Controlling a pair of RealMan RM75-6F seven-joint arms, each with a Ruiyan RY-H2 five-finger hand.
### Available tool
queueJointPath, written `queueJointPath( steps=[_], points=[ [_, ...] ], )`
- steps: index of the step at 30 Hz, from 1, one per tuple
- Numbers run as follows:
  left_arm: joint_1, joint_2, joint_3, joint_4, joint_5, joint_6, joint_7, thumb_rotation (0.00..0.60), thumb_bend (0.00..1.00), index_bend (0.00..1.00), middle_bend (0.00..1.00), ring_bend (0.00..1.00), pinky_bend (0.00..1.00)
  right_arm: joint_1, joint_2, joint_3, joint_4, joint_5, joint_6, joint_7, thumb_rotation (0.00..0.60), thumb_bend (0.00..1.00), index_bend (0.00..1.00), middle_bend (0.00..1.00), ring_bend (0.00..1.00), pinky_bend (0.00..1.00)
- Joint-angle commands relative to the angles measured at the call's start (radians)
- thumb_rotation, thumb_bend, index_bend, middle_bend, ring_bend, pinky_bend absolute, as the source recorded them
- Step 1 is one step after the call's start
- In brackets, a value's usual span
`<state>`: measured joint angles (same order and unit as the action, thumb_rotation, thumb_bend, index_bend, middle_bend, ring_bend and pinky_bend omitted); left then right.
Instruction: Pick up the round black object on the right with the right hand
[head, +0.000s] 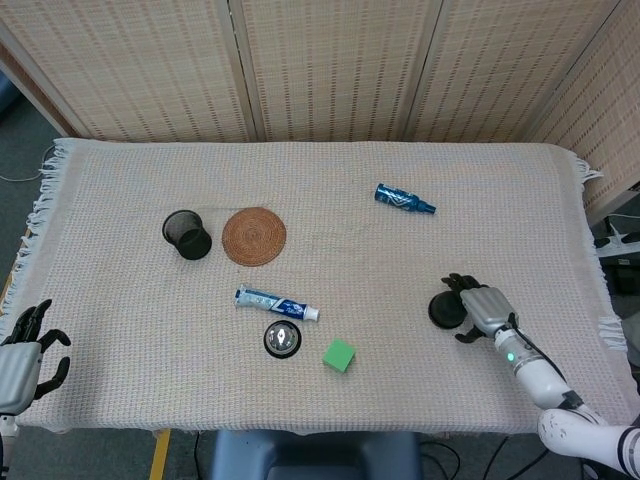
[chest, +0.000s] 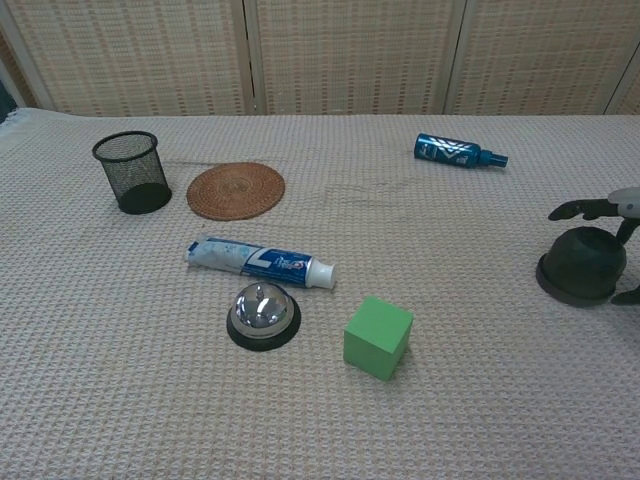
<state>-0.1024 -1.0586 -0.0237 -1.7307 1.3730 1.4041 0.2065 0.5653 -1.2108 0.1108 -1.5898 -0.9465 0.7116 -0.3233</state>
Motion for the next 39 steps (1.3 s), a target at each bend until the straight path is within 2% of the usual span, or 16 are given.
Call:
queueJointPath(
  steps=[1,13,17,19,25,30,34,39],
  points=[
    [0.000,0.000,0.000,0.000,0.001,0.000,-0.001,0.600,0.42,0.45,0.00,0.02,0.40,0.027,-0.019,-0.002,0.016,0.025,-0.018,-0.006,0.600,0.12,0.01,0.00,0.04,0.23],
    [0.002,0.003,-0.001,0.002,0.006,0.002,-0.009,0.600,0.41,0.45,0.00,0.02,0.40,0.076,-0.046,-0.023,0.052,0.067,-0.031,0.020,0.600,0.12,0.01,0.01,0.05,0.23],
    [0.001,0.002,-0.001,0.003,0.005,0.000,-0.009,0.600,0.42,0.45,0.00,0.02,0.40,0.088,-0.054,-0.034,0.063,0.073,-0.040,0.028,0.600,0.12,0.01,0.06,0.10,0.26],
    [0.001,0.002,-0.001,0.003,0.005,-0.001,-0.009,0.600,0.41,0.45,0.00,0.02,0.40,0.093,-0.058,-0.037,0.070,0.077,-0.044,0.033,0.600,0.12,0.03,0.09,0.14,0.29],
    [0.002,0.004,-0.002,0.003,0.004,-0.001,-0.012,0.600,0.41,0.45,0.00,0.02,0.40,0.098,-0.075,-0.047,0.092,0.073,-0.026,0.045,0.600,0.12,0.09,0.20,0.32,0.46],
    [0.002,0.004,-0.003,0.004,0.004,0.000,-0.014,0.600,0.42,0.45,0.00,0.02,0.40,0.097,-0.081,-0.058,0.102,0.069,-0.001,0.040,0.600,0.12,0.24,0.32,0.45,0.60],
    [0.003,0.004,-0.003,0.004,0.006,0.000,-0.014,0.600,0.42,0.45,0.00,0.02,0.40,0.095,-0.089,-0.067,0.111,0.081,0.025,0.025,0.600,0.13,0.35,0.38,0.53,0.67],
    [0.003,0.004,-0.003,0.005,0.006,-0.001,-0.015,0.600,0.42,0.45,0.00,0.02,0.40,0.087,-0.102,-0.072,0.122,0.096,0.069,0.004,0.600,0.18,0.51,0.45,0.63,0.77]
  ],
)
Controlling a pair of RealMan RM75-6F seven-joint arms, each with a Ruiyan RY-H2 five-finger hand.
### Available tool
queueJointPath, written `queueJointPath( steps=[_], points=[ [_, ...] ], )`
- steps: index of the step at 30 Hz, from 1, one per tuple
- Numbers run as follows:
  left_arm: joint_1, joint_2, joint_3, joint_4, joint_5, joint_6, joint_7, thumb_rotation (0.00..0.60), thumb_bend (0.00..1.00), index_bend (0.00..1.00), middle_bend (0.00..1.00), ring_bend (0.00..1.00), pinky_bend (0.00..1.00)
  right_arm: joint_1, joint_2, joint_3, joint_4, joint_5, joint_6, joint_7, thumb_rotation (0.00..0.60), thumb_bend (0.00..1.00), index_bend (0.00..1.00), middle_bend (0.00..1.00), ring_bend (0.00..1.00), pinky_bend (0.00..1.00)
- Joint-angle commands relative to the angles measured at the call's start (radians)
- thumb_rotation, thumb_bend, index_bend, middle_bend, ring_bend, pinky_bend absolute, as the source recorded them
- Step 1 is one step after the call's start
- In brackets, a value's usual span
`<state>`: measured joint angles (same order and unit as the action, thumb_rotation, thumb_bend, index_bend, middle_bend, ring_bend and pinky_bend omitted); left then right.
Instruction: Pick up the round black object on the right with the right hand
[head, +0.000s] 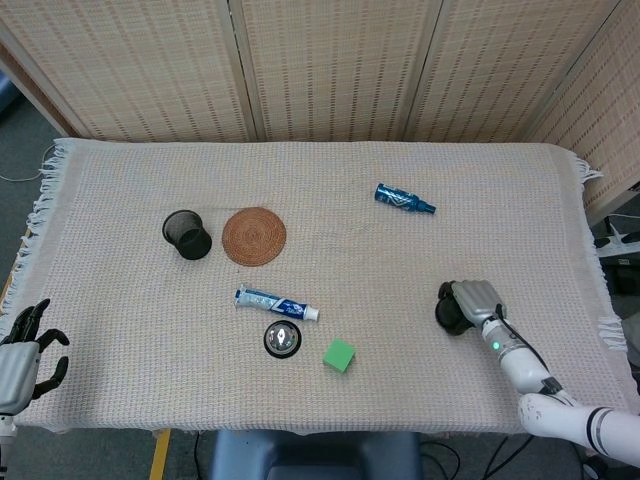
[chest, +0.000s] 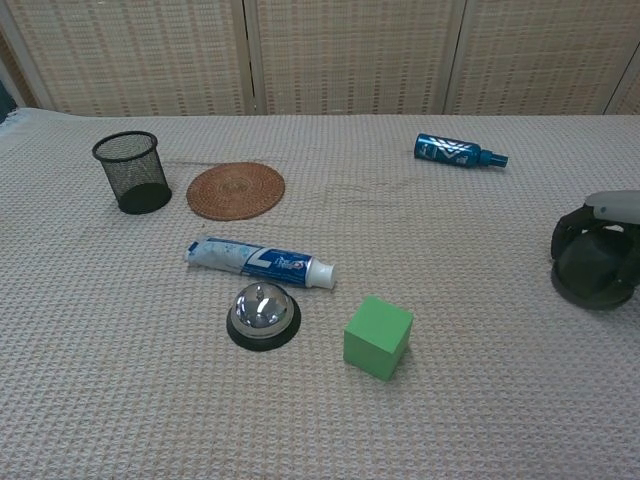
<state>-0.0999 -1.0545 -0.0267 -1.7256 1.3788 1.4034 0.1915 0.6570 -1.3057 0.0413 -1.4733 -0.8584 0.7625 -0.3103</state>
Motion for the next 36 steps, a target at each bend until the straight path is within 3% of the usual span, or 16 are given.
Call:
queueJointPath(
  steps=[1,5,8,12,15,20,23,25,28,31,34,36],
  points=[
    [0.000,0.000,0.000,0.000,0.000,0.000,-0.001,0.600,0.42,0.45,0.00,0.02,0.40,-0.007,-0.010,-0.002,0.008,0.009,0.030,-0.013,0.600,0.19,0.53,0.46,0.64,0.78],
    [0.001,0.000,0.000,0.001,0.003,0.002,-0.002,0.600,0.42,0.45,0.00,0.02,0.40,-0.031,-0.026,0.009,0.014,-0.019,0.105,-0.004,0.600,0.23,0.61,0.52,0.69,0.83],
    [0.001,0.000,0.001,0.001,0.004,0.002,-0.003,0.600,0.42,0.45,0.00,0.02,0.40,-0.064,-0.039,0.025,0.015,-0.112,0.185,0.060,0.600,0.24,0.62,0.52,0.69,0.83],
    [0.000,-0.001,0.001,0.001,0.004,0.000,-0.002,0.600,0.42,0.45,0.00,0.02,0.40,-0.124,-0.060,0.029,0.037,-0.351,0.349,0.238,0.600,0.24,0.63,0.52,0.69,0.83],
    [-0.001,-0.002,0.000,0.001,0.003,-0.002,0.000,0.600,0.42,0.45,0.00,0.02,0.40,-0.171,-0.093,0.016,0.101,-0.574,0.548,0.417,0.600,0.24,0.63,0.52,0.68,0.83],
    [-0.001,-0.004,0.002,-0.002,0.004,-0.003,0.006,0.600,0.42,0.45,0.00,0.02,0.40,-0.221,-0.155,0.007,0.236,-0.756,0.786,0.531,0.600,0.24,0.63,0.52,0.68,0.83],
    [-0.001,-0.004,0.001,-0.003,0.003,-0.003,0.007,0.600,0.42,0.45,0.00,0.02,0.40,-0.239,-0.145,0.005,0.236,-0.749,0.786,0.480,0.600,0.24,0.63,0.52,0.68,0.83],
    [-0.001,-0.004,0.001,-0.003,0.001,-0.003,0.008,0.600,0.42,0.45,0.00,0.02,0.40,-0.248,-0.110,0.003,0.187,-0.701,0.724,0.407,0.600,0.24,0.63,0.52,0.68,0.83],
    [-0.001,-0.004,0.001,-0.004,0.000,-0.003,0.010,0.600,0.42,0.45,0.00,0.02,0.40,-0.253,-0.048,0.008,0.085,-0.588,0.603,0.255,0.600,0.24,0.63,0.52,0.68,0.83],
    [-0.002,-0.005,0.001,-0.004,-0.002,-0.006,0.012,0.600,0.42,0.45,0.00,0.02,0.40,-0.246,0.010,0.032,-0.029,-0.401,0.473,0.042,0.600,0.24,0.63,0.52,0.68,0.83],
    [-0.002,-0.004,0.001,-0.005,-0.001,-0.007,0.011,0.600,0.41,0.45,0.00,0.02,0.40,-0.232,0.027,0.060,-0.086,-0.259,0.418,-0.095,0.600,0.24,0.63,0.52,0.68,0.84],
    [-0.001,-0.004,0.001,-0.004,-0.001,-0.005,0.009,0.600,0.41,0.45,0.00,0.02,0.40,-0.225,0.024,0.074,-0.096,-0.230,0.409,-0.113,0.600,0.24,0.63,0.52,0.68,0.84]
  ],
)
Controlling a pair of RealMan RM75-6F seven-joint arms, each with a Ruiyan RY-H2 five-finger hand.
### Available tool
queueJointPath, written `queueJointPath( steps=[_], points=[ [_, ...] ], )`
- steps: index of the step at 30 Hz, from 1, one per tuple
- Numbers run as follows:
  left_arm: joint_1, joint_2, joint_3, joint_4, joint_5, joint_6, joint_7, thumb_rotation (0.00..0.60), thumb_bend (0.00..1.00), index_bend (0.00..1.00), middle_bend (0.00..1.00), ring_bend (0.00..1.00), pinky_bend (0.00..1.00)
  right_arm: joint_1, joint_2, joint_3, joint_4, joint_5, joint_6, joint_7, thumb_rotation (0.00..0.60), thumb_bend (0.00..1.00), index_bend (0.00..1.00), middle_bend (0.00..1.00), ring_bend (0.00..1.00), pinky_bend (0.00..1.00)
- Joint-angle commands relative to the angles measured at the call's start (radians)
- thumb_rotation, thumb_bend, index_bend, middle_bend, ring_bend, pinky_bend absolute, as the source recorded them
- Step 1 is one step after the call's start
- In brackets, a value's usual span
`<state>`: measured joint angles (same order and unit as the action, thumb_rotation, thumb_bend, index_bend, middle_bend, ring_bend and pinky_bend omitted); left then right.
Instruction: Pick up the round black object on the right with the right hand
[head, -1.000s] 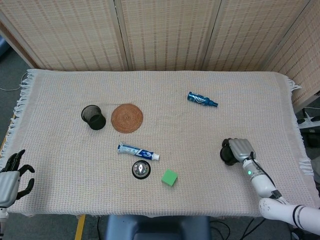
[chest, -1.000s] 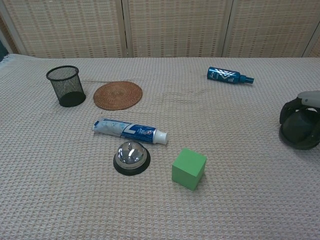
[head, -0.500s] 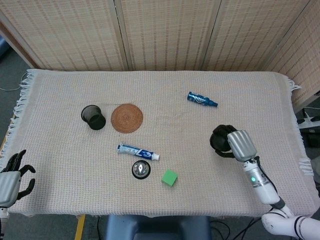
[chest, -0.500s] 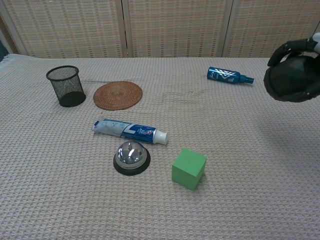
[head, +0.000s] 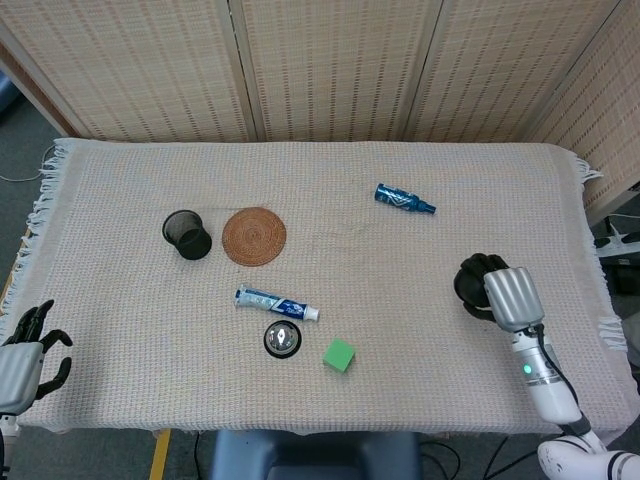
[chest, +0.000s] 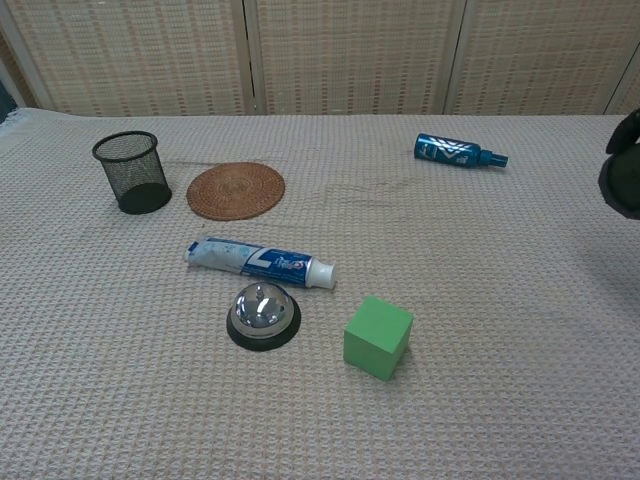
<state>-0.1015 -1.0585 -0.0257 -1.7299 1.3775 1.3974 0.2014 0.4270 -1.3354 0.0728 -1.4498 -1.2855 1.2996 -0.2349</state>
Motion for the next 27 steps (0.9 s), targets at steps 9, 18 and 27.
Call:
queueJointPath(
  steps=[9,18,27],
  points=[
    [0.000,0.001,0.001,0.000,0.002,-0.001,-0.003,0.600,0.42,0.45,0.00,0.02,0.40,-0.015,-0.042,0.020,0.066,-0.223,0.086,0.260,0.600,0.24,0.62,0.52,0.68,0.82],
    [0.000,0.000,0.000,0.000,0.002,0.000,-0.003,0.600,0.42,0.45,0.00,0.02,0.40,-0.021,-0.235,0.022,0.452,-0.466,0.436,0.590,0.600,0.24,0.62,0.52,0.67,0.81],
    [-0.001,-0.001,-0.001,0.000,-0.001,-0.002,0.001,0.600,0.42,0.45,0.00,0.02,0.40,-0.044,-0.078,0.022,0.155,-0.160,0.003,0.171,0.600,0.24,0.62,0.52,0.67,0.82]
  ],
)
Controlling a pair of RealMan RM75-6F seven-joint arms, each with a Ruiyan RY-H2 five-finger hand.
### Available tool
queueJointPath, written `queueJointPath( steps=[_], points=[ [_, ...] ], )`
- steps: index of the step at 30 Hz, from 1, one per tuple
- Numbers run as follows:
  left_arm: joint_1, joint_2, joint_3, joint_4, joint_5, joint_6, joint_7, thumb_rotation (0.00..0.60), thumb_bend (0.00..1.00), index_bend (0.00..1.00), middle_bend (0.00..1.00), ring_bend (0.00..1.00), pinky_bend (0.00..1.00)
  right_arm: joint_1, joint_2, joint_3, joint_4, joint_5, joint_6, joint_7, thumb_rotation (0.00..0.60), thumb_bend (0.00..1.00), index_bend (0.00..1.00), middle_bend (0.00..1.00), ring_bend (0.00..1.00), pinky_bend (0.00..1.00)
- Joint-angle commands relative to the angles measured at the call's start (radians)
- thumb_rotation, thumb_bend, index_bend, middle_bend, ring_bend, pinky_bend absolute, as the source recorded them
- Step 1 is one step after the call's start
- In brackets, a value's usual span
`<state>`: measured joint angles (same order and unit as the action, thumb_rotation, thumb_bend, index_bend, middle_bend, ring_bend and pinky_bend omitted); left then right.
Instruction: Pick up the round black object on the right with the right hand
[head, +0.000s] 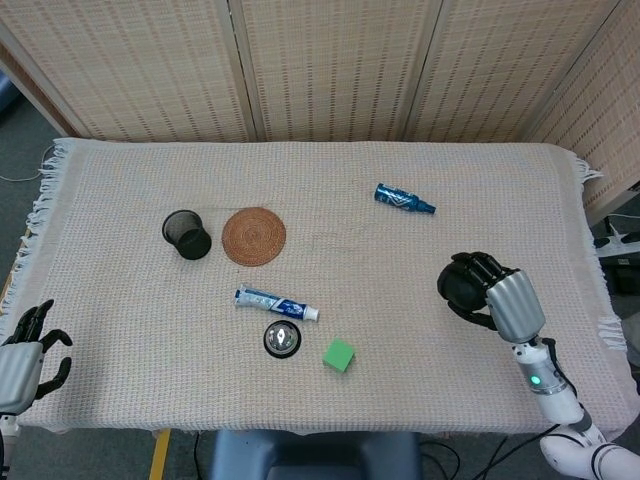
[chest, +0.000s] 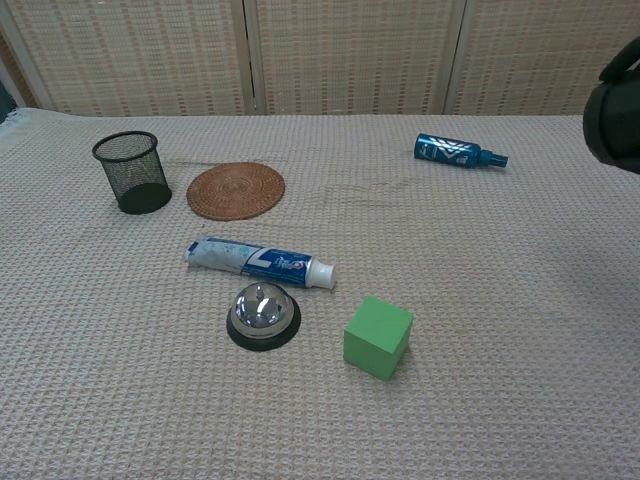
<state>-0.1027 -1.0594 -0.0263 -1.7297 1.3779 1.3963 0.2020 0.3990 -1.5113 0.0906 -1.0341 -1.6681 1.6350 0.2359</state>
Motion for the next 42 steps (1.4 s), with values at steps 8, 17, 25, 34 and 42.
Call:
queueJointPath(
  steps=[8,17,25,34,42],
  points=[
    [-0.002,0.001,0.000,0.001,-0.005,-0.006,-0.001,0.600,0.42,0.45,0.00,0.02,0.40,0.058,0.261,0.041,-0.517,0.546,-0.701,-0.438,0.600,0.24,0.62,0.52,0.67,0.82],
    [-0.003,0.001,0.001,0.001,-0.010,-0.011,0.003,0.600,0.42,0.45,0.00,0.02,0.40,0.129,0.292,0.070,-0.540,0.652,-0.839,-0.383,0.600,0.24,0.62,0.52,0.67,0.82],
    [-0.002,0.002,0.001,0.001,-0.011,-0.010,0.002,0.600,0.42,0.45,0.00,0.02,0.40,0.198,0.237,0.076,-0.454,0.781,-0.897,-0.418,0.600,0.24,0.60,0.52,0.65,0.80],
    [-0.001,0.005,0.001,0.000,-0.009,-0.008,-0.003,0.600,0.42,0.45,0.00,0.02,0.40,0.227,0.186,0.061,-0.381,0.786,-0.926,-0.413,0.600,0.24,0.57,0.45,0.52,0.68],
    [-0.001,0.005,0.002,-0.001,-0.008,-0.008,-0.004,0.600,0.41,0.45,0.00,0.02,0.40,0.235,0.178,0.036,-0.345,0.754,-0.957,-0.389,0.600,0.24,0.47,0.17,0.16,0.42]
  ],
)
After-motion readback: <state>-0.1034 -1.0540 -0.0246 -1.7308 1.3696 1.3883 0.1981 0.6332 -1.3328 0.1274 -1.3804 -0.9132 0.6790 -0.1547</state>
